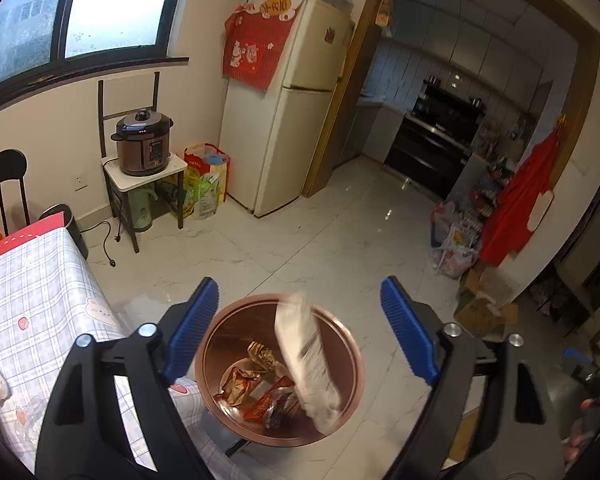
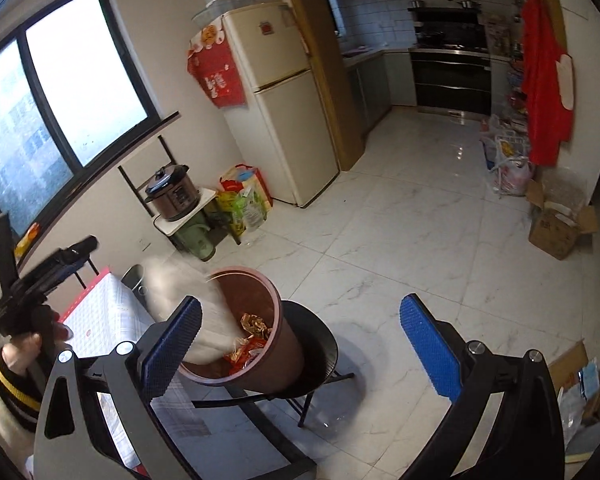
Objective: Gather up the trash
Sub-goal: 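Lower the white paper packet into the bin and open the left tool, then grasp the grey mesh scrubber pad with the left tool while the right tool approaches the clear tray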
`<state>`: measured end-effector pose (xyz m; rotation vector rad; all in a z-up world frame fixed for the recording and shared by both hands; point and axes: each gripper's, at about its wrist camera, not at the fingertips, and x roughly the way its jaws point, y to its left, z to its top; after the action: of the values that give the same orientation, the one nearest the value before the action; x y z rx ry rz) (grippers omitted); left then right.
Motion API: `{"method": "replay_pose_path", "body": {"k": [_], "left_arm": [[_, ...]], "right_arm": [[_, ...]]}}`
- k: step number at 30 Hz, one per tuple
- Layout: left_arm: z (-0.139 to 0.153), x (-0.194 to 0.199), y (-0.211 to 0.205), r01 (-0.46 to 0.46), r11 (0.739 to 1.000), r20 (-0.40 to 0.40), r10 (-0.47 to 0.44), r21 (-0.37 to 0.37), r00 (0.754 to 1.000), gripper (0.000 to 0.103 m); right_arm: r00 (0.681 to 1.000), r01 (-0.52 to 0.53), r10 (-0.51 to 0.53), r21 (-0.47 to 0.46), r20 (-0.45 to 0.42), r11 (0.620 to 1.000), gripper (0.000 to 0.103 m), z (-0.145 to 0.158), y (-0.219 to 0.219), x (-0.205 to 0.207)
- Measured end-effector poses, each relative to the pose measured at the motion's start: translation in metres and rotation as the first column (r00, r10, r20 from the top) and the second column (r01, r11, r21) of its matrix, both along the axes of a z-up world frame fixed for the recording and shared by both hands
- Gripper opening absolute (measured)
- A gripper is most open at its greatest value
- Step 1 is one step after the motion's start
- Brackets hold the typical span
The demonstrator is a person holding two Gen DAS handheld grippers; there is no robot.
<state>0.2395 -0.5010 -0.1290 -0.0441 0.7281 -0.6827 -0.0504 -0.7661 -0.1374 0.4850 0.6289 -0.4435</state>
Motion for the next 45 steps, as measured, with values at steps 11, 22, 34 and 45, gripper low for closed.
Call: {"method": "replay_pose_path", "body": {"k": [11,22,34,45], "left_arm": [[0.030,-0.005,0.132,-0.232,0.973,0.049,0.232,0.001,0.971,0.097],[0.056,-0.071,0.347,-0.593,0.805,0.095,0.591,-0.001,0.801,0.097],[0.032,-0.218,0.545,-0.855,0.518,0.066,0.852,0.031,0.519,0.097],[-0.020,-0.260,0.637,-0.876,0.480,-0.037,0.877,0.040,0.479,0.097]], "right_arm": [[0.993,-0.114,0.114,-0.004,0.034,0.993,0.098,0.009,0.024,0.040],[0.904,-0.421,0.423,-0.036,0.063,0.906,0.098,0.024,0.132,0.130],[0.736,-0.676,0.677,-0.035,0.015,0.736,0.098,0.024,0.308,0.184],[0.625,-0.781,0.773,-0.088,-0.113,0.618,0.098,0.009,0.455,0.190]]}}
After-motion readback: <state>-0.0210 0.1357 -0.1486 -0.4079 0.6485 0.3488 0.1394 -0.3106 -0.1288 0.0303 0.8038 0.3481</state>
